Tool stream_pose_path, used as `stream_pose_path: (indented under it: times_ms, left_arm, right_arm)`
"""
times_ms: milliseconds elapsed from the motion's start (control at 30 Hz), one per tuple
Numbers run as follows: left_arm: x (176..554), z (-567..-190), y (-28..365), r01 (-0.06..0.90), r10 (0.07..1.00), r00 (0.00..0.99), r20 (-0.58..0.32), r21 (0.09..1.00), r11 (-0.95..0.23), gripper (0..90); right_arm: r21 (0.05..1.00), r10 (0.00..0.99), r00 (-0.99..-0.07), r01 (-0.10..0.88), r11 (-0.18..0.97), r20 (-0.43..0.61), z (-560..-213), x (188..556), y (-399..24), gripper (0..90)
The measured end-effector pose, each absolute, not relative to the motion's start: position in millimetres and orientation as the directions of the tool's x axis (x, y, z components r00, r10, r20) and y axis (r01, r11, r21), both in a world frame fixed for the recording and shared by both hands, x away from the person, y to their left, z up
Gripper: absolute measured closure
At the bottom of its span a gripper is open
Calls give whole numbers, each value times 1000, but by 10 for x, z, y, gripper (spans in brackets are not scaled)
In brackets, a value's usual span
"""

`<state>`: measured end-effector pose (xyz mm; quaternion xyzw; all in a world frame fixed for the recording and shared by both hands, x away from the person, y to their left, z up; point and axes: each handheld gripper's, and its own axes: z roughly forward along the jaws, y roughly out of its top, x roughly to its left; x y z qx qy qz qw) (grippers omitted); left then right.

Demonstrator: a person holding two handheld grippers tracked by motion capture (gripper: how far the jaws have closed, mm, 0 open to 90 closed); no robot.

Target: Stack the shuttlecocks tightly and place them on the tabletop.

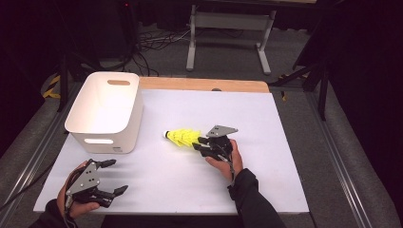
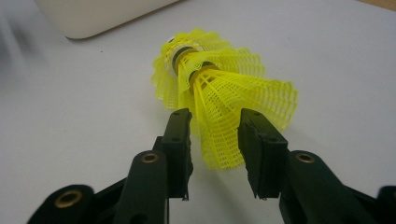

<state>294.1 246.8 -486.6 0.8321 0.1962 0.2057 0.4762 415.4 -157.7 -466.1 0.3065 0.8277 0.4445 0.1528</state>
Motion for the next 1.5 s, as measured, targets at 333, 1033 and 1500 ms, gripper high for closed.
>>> stream_pose_path:
  times_ms: [333, 1033, 1500]
  left_arm:
    - [2939, -4862, 2471, 129, 524, 837, 158, 874, -469, 87]
    - [2928, -4855, 2479, 125, 527, 835, 161, 876, -466, 87]
    - [2925, -4852, 2474, 123, 530, 831, 166, 876, -467, 86]
  right_arm:
    - [855, 639, -769, 320, 408, -17, -4559, 4062, -1612, 566]
    - [888, 640, -745, 147, 435, -190, -4253, 3665, -1709, 401]
    - [903, 653, -729, 117, 414, -205, -4256, 3456, -1832, 166]
